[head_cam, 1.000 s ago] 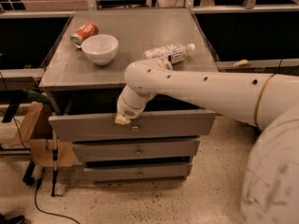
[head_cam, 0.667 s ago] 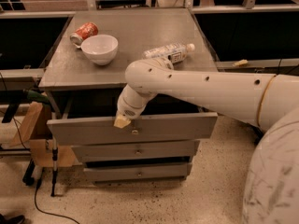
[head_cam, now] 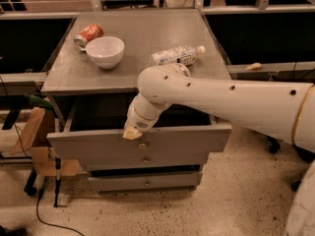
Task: Open top drawer
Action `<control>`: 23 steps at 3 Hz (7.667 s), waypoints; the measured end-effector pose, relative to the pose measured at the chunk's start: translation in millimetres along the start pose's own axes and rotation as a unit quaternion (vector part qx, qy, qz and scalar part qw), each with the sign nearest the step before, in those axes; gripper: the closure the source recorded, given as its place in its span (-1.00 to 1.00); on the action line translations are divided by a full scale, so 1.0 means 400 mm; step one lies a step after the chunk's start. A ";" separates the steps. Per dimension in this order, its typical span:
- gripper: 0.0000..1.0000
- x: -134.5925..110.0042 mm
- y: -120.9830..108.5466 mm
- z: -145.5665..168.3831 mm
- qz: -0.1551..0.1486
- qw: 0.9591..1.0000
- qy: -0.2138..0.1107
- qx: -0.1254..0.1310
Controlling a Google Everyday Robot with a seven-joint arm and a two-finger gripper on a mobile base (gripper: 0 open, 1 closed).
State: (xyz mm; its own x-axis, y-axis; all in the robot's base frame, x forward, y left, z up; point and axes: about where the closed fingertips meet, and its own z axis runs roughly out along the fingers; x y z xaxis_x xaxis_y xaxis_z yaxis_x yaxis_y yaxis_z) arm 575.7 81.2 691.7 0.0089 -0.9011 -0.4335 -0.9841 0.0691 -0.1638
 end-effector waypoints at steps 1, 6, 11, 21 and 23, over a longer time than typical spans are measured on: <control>1.00 0.007 0.007 -0.005 0.000 1.000 0.001 0.000; -1.00 0.270 0.178 -0.085 -0.012 0.997 0.075 0.004; 0.77 0.365 0.231 -0.149 -0.008 0.994 0.111 0.004; 0.25 0.380 0.181 -0.117 -0.075 0.990 0.122 0.006; 1.00 0.412 0.183 -0.153 -0.061 0.990 0.128 0.012</control>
Offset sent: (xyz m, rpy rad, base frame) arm -0.1401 -0.1515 -0.0383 -0.1858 0.0279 0.0020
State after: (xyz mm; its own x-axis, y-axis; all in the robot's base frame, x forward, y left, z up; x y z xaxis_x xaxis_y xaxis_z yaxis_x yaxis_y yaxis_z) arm 494.3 -88.4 662.6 0.0781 -0.9822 -0.1707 -0.9739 -0.0385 -0.2236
